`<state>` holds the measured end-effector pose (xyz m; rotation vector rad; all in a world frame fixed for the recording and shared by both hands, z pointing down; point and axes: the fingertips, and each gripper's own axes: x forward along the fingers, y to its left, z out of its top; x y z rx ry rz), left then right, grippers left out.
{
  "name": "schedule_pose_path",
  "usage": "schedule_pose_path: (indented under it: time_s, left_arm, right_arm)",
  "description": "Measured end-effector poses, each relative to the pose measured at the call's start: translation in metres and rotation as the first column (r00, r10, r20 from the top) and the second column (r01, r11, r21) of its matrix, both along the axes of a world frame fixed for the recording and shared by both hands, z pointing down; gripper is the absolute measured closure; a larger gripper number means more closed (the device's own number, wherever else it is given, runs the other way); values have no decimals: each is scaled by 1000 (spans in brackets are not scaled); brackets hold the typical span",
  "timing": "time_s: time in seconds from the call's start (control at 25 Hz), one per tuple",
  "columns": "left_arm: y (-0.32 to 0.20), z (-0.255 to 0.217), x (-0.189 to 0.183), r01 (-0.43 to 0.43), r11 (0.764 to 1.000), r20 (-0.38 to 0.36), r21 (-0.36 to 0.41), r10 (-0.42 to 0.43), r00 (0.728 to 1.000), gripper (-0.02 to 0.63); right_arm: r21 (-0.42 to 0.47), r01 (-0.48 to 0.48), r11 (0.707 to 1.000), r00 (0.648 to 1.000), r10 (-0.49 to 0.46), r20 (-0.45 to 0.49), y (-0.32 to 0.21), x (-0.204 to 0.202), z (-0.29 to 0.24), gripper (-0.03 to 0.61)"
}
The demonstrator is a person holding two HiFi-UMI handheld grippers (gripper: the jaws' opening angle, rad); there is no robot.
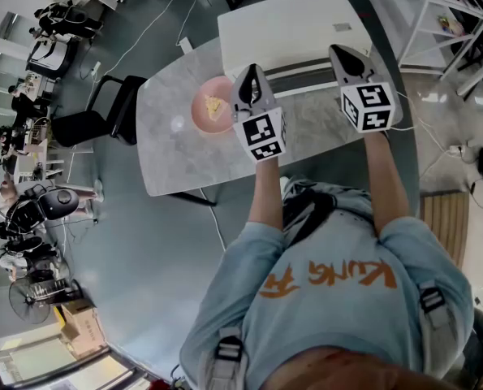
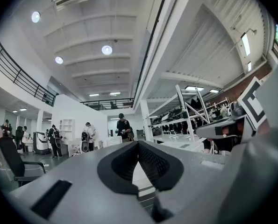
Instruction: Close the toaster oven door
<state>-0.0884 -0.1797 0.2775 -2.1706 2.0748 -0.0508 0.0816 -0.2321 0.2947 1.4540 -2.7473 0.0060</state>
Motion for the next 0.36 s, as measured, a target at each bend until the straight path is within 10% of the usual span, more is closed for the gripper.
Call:
schedule_pose_path:
  time_s: [0.36]
  left_arm:
    - [-3,7,7,-6,1000,0,-10,6,1000,612]
  right_arm:
    - [16,2,1000,1000,-2,-6,-5,9,4,581]
